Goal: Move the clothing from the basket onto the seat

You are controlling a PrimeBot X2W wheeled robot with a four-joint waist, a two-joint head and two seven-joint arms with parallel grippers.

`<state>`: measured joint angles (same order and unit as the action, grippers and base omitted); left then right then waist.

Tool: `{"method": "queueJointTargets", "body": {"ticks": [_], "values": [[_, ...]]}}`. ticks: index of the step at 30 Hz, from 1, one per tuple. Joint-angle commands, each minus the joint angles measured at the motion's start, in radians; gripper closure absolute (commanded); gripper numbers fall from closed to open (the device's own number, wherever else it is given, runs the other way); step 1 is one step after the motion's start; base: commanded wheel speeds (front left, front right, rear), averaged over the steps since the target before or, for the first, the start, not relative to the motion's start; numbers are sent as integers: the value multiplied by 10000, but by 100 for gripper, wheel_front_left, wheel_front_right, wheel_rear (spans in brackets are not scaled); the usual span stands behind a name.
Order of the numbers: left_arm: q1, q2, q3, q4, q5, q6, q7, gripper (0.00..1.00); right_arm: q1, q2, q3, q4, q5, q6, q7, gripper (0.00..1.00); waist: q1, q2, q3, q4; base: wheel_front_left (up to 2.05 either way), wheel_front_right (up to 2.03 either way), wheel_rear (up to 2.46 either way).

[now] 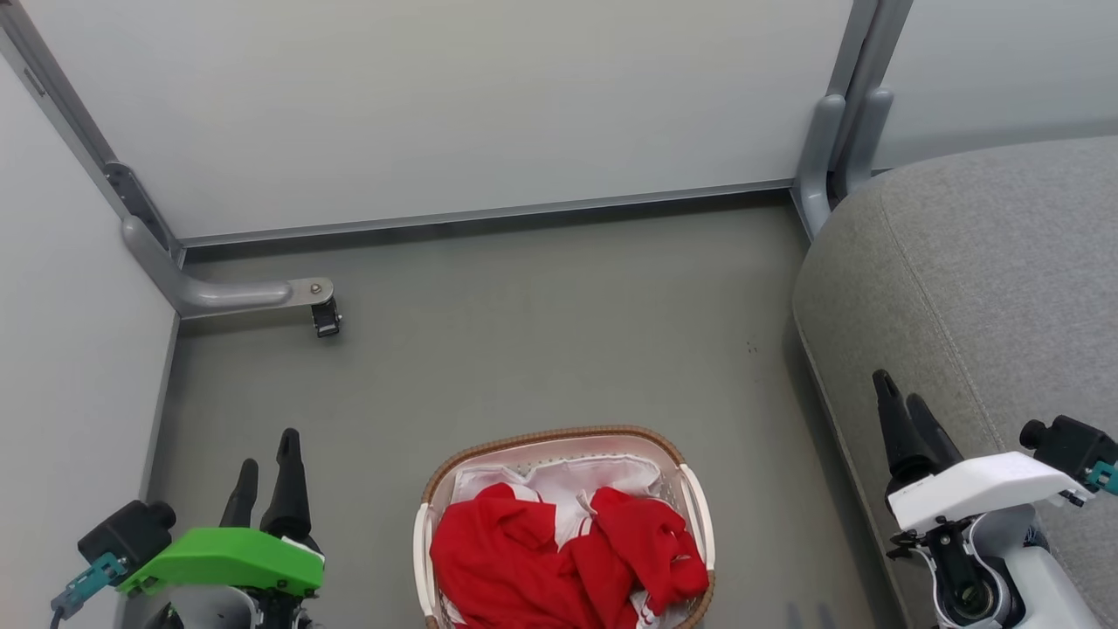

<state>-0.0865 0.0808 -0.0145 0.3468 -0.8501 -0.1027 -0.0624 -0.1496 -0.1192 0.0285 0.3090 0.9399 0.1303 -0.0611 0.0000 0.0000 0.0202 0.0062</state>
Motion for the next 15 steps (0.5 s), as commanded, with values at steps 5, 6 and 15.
{"method": "queueJointTargets", "body": {"ticks": [5,6,15], "values": [[-367,194,-178,17,971,165,-238,0,-339,-218,151,4,-909,3,-248,0,0,0,47,36,0,0,0],[-366,206,-198,47,1089,196,-265,0,-348,-222,170,14,-1029,3,-278,0,0,0,48,39,0,0,0],[-319,328,-471,181,2322,524,-550,0,-366,-237,377,163,-2319,4,-561,0,0,0,32,64,0,0,0]]}}
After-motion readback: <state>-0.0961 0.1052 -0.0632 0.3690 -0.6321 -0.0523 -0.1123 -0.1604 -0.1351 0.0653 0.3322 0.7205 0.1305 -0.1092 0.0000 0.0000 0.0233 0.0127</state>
